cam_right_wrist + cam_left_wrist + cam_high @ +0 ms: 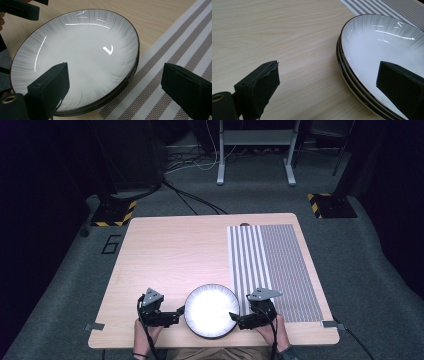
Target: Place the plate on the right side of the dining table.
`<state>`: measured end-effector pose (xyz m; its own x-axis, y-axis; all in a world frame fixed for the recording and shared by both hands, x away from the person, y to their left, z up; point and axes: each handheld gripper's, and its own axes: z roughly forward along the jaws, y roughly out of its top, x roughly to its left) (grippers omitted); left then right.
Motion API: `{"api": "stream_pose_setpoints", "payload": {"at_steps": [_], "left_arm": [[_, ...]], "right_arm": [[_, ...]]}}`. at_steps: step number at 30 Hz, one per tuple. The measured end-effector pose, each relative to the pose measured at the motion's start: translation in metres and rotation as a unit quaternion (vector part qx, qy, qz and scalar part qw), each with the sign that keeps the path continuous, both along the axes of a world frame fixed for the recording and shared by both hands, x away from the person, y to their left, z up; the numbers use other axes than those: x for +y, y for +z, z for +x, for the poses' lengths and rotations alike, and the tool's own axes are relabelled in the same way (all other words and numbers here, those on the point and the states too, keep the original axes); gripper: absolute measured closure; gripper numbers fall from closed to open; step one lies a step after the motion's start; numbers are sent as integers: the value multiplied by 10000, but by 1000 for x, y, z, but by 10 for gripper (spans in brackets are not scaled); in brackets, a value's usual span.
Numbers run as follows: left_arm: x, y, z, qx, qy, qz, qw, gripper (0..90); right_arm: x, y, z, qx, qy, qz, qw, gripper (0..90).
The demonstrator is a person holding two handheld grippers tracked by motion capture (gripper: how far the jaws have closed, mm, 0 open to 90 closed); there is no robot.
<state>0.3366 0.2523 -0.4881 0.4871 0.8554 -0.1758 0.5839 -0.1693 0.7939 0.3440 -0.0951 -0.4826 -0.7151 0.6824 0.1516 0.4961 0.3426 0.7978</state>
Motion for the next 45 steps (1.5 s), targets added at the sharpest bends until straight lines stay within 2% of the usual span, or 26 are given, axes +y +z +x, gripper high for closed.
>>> {"api": "stream_pose_setpoints", "payload": {"at_steps": [3, 5, 8, 13, 15, 17, 20, 23, 27, 31, 34, 36, 38, 39, 40, 42, 45], "left_arm": [[-7, 0, 1, 18, -101, -183, 9998, 83], [-13, -2, 1, 37, -164, -120, 9998, 92], [-19, -9, 3, 118, -192, -173, 9996, 122], [-28, -11, 3, 200, -308, -177, 9992, 163], [-28, -12, 3, 237, -302, -290, 9988, 169], [-30, -11, 4, 172, -322, -232, 9991, 197], [-32, -13, 4, 199, -306, -277, 9989, 210], [-33, -15, 5, 263, -322, -204, 9989, 222], [-32, -17, 5, 287, -326, -364, 9984, 242], [-33, -20, 3, 332, -462, -428, 9975, 284], [-33, -20, 2, 340, -478, -617, 9964, 302], [-34, -20, 0, 320, -443, -553, 9970, 302], [-33, -21, -1, 311, -441, -605, 9967, 304], [-33, -21, -2, 320, -410, -665, 9964, 307], [-33, -20, -2, 316, -396, -669, 9965, 311], [-35, -17, -4, 229, -389, -534, 9976, 313], [-36, -18, -6, 177, -323, -514, 9980, 315]], "right_arm": [[4, 0, 1, 59, 21, 15, 10000, 89], [6, 1, 2, 87, 78, 51, 9999, 105], [9, -1, 3, 111, 118, 32, 9999, 120], [13, -2, 3, 161, 117, 40, 9998, 134], [15, -2, 4, 208, 103, -18, 9997, 135], [17, -2, 5, 224, 87, -41, 9997, 140], [20, -5, 5, 245, 102, -71, 9996, 142], [22, -9, 6, 304, 67, -92, 9995, 142], [20, -12, 5, 342, 33, 0, 9994, 152], [23, -11, 3, 248, 12, -96, 9996, 149], [21, -10, 2, 235, -26, -5, 9997, 168], [22, -8, 1, 250, -62, -9, 9997, 168], [23, -8, -1, 179, -53, -100, 9998, 167], [22, -8, -1, 197, -55, -69, 9998, 171], [22, -7, -1, 176, -49, -49, 9998, 178], [23, -2, -2, 161, -42, -70, 9998, 173], [27, -1, -5, 42, -41, -177, 9998, 164]]}}
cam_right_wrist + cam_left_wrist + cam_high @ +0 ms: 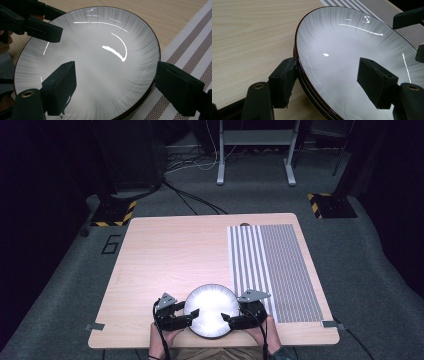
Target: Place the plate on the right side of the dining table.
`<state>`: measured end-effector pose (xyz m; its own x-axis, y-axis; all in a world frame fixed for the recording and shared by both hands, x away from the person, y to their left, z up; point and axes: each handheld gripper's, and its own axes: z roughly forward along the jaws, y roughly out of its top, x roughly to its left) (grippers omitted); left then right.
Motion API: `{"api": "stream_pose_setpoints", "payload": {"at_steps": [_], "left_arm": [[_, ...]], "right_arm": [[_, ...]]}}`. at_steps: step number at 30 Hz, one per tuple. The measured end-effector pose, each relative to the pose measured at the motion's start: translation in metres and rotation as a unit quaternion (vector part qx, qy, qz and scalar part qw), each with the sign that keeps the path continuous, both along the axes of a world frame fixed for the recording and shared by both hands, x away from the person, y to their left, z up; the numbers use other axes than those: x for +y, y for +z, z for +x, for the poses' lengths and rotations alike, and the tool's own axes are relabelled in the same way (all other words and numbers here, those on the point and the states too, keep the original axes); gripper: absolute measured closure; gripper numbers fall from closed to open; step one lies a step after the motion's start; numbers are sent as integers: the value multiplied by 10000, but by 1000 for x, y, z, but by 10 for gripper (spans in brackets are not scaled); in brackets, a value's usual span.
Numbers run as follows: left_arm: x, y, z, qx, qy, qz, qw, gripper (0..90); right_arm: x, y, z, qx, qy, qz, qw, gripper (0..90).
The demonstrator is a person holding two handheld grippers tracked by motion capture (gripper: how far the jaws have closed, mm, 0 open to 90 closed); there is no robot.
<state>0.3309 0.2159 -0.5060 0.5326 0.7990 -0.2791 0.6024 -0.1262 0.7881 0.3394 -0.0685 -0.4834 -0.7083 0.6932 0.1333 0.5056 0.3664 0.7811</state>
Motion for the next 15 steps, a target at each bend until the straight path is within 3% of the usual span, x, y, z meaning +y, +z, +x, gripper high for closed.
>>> {"api": "stream_pose_setpoints", "payload": {"at_steps": [2, 4, 6, 8, 12, 15], "left_arm": [[-2, 0, 0, -19, 29, 79, 10000, 317], [-3, 1, 0, -41, -26, 224, 9997, 319], [-2, 0, -1, -8, -10, 174, 9998, 319], [1, -1, 0, 29, 1, 40, 10000, 329], [2, -4, -1, 56, 15, -7, 10000, 334], [2, -5, -3, 82, 39, -73, 9999, 334]], "right_arm": [[-1, 0, -1, -12, 31, 162, 9999, 220], [3, -2, -1, 136, 198, 227, 9995, 213], [10, -5, -2, 64, 190, 0, 9998, 216], [10, -6, -4, 29, 156, 64, 9999, 212], [0, -2, -4, -134, -132, 146, 9997, 206], [-4, -3, 0, -28, -177, 157, 9997, 207]]}}
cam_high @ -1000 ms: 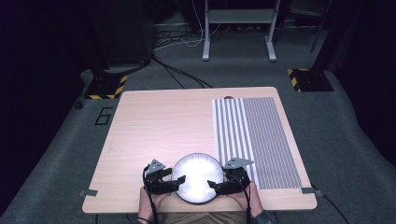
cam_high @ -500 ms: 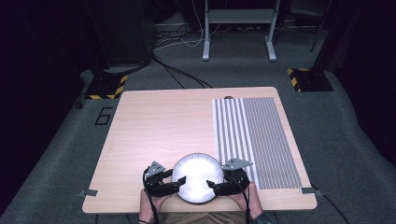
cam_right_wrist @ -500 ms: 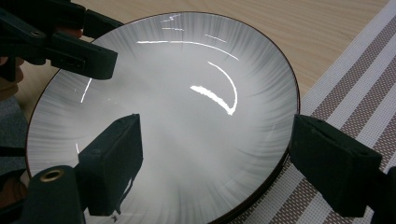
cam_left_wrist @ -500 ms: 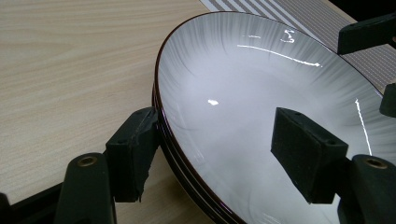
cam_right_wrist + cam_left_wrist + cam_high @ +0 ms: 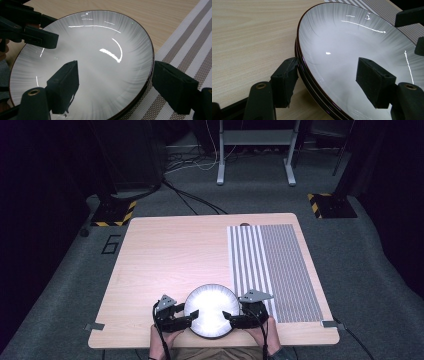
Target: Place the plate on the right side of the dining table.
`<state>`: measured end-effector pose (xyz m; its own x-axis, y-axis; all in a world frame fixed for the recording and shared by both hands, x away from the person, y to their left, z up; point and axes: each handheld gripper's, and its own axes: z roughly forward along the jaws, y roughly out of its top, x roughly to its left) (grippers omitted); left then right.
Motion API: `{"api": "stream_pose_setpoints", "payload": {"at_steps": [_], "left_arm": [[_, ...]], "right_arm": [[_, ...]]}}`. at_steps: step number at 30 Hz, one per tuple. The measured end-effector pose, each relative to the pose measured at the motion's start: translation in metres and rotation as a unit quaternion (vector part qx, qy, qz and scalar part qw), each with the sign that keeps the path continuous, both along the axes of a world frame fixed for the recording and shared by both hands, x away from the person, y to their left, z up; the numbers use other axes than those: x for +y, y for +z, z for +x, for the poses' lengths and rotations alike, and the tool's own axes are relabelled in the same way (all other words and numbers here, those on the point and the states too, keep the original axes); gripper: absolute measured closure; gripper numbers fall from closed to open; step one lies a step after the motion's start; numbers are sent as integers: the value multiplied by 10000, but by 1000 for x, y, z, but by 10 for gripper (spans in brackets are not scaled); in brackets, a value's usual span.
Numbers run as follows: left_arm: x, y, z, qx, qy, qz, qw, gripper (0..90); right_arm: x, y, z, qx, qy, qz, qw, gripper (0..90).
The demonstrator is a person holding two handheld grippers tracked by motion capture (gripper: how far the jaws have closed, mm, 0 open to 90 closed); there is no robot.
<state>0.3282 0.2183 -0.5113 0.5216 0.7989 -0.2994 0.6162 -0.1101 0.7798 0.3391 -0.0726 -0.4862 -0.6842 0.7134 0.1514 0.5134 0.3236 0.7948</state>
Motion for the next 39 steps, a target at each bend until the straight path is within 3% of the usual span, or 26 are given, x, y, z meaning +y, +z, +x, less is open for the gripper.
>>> {"api": "stream_pose_setpoints", "payload": {"at_steps": [8, 23, 29, 39], "left_arm": [[-1, -1, 0, 38, 16, -9, 10000, 318], [2, -2, -2, 137, 41, -254, 9996, 313], [-3, 1, -3, 62, 62, 111, 9999, 312], [5, 4, -4, 133, 3, -117, 9998, 364]], "right_arm": [[4, -4, -2, -14, -60, 0, 10000, 175], [8, -5, -3, -83, -241, -7, 9997, 170], [11, -7, -2, -62, -334, 9, 9994, 171], [23, -15, 0, 159, -153, -33, 9998, 221]]}}
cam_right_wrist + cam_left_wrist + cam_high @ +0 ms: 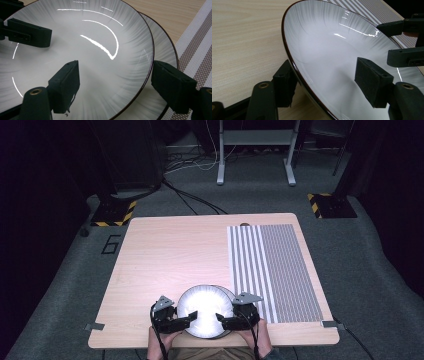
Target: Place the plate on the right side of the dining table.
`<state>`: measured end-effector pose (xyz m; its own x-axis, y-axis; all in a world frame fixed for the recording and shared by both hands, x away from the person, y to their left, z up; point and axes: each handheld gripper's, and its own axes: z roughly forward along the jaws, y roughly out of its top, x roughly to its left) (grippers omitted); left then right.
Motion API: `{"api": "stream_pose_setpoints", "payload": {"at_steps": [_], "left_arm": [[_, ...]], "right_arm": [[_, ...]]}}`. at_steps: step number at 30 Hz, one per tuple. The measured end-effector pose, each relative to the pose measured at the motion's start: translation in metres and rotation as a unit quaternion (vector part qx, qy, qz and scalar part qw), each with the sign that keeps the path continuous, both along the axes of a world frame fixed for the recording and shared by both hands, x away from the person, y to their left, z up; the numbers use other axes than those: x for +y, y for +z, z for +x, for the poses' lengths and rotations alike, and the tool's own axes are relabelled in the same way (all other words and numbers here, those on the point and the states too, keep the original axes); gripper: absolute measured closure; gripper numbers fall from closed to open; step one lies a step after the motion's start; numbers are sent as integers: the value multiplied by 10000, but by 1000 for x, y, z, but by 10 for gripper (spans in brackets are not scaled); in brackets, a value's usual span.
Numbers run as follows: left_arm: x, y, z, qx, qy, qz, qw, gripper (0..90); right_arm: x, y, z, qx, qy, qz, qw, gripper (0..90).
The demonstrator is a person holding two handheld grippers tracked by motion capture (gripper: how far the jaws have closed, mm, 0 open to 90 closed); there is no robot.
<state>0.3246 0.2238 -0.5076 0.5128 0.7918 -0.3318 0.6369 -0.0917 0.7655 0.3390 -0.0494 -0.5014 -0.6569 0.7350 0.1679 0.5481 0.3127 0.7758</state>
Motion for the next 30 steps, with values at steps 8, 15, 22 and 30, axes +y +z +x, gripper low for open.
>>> {"api": "stream_pose_setpoints", "payload": {"at_steps": [8, 15, 22, 30], "left_arm": [[5, 1, -3, 78, 145, -125, 9998, 481], [10, 3, -5, -97, 402, -63, 9991, 561], [12, 3, -4, -150, 596, -154, 9980, 648], [9, 0, -2, -313, 748, -149, 9966, 690]], "right_arm": [[5, -4, 8, 179, -64, -80, 9998, 316], [4, -8, 9, 176, -278, 53, 9994, 430], [-3, -10, 11, 189, -472, 273, 9983, 584], [-11, -14, 14, 281, -626, 615, 9957, 695]]}}
